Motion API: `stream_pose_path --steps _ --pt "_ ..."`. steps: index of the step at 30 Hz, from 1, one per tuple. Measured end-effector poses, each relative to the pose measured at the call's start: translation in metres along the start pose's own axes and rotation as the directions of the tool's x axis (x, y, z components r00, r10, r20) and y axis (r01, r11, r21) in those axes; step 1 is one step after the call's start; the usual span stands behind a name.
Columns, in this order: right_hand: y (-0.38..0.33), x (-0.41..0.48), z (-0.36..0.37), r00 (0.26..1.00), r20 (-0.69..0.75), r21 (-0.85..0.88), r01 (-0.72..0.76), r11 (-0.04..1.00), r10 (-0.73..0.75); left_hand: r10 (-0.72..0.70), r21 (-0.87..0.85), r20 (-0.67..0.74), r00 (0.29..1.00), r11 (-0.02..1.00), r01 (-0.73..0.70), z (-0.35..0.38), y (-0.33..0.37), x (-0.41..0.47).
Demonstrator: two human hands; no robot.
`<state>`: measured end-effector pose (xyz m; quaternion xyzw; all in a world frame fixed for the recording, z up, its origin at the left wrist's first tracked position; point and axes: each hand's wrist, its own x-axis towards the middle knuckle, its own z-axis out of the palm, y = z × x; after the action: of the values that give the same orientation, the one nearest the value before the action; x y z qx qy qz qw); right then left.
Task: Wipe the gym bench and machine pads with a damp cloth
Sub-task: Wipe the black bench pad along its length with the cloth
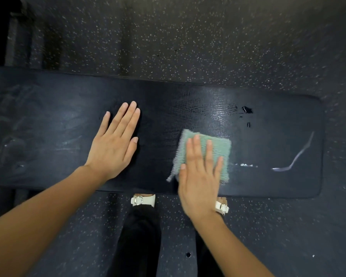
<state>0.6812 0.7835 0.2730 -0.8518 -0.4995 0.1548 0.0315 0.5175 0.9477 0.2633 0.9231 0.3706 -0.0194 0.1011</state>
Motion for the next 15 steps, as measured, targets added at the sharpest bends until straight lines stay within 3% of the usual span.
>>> stream_pose_path --steps 3,6,15 --pt "-0.016 0.009 0.001 0.980 0.042 -0.024 0.198 0.980 -0.197 0.018 -0.016 0.001 1.000 1.000 -0.018 0.000 0.007 0.004" --pt "-0.001 0.015 -0.004 0.956 0.062 -0.031 0.288 0.957 -0.286 0.046 -0.021 0.009 0.999 0.999 -0.046 0.002 0.020 0.011" --pt "0.113 0.019 -0.029 0.986 0.047 -0.088 0.162 0.983 -0.158 0.059 0.003 0.013 0.998 0.998 -0.060 0.005 0.057 0.031"
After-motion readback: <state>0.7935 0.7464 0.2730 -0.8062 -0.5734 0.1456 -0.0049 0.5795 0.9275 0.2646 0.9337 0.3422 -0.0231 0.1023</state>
